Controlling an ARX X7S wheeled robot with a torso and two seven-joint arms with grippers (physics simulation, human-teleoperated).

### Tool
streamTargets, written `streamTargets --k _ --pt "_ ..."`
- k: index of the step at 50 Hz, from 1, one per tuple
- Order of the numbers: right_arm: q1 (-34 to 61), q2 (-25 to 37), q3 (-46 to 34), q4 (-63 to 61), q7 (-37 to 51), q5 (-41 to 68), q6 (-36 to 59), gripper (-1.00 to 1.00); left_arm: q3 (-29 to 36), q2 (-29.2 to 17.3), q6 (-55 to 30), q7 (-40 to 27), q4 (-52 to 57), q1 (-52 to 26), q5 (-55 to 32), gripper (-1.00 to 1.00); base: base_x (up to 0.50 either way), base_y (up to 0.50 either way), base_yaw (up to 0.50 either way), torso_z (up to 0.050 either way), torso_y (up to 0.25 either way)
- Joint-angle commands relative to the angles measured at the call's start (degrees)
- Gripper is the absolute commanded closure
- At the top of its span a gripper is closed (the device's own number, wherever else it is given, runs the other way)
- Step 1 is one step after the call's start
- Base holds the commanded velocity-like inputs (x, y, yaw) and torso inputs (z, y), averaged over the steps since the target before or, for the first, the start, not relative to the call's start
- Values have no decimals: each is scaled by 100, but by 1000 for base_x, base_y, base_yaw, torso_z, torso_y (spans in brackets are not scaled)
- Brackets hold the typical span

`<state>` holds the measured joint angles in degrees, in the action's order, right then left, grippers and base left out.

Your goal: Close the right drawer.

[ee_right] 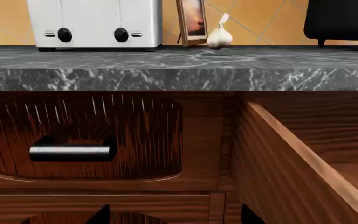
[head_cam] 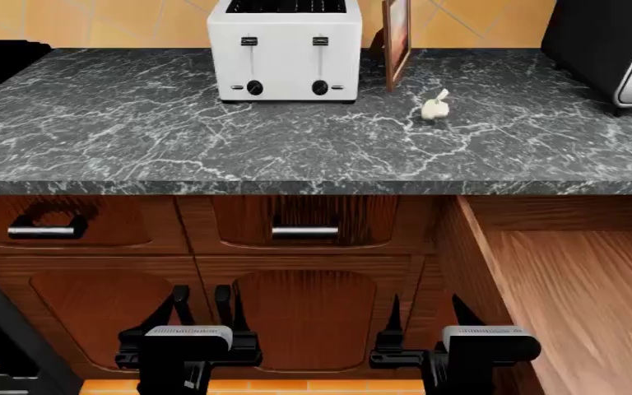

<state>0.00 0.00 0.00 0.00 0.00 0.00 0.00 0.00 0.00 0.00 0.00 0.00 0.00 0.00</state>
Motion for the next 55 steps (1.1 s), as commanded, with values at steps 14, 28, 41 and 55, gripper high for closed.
streamTargets --k 14,28,41,55 --pt "-69 296 -449 -537 447 72 385 -100 431 -341 101 -270 482 284 -86 -100 0 0 0 -11 -1" --pt "-35 459 -579 -669 553 178 339 -100 589 -551 486 -212 790 368 -291 -100 0 0 0 -23 0" --pt "-75 608 -649 -965 640 256 408 -100 650 -679 718 -184 559 205 -463 -100 0 0 0 50 0" --pt "-153 772 -530 -1400 690 566 747 -100 596 -820 650 -243 491 57 -627 -100 0 0 0 50 0"
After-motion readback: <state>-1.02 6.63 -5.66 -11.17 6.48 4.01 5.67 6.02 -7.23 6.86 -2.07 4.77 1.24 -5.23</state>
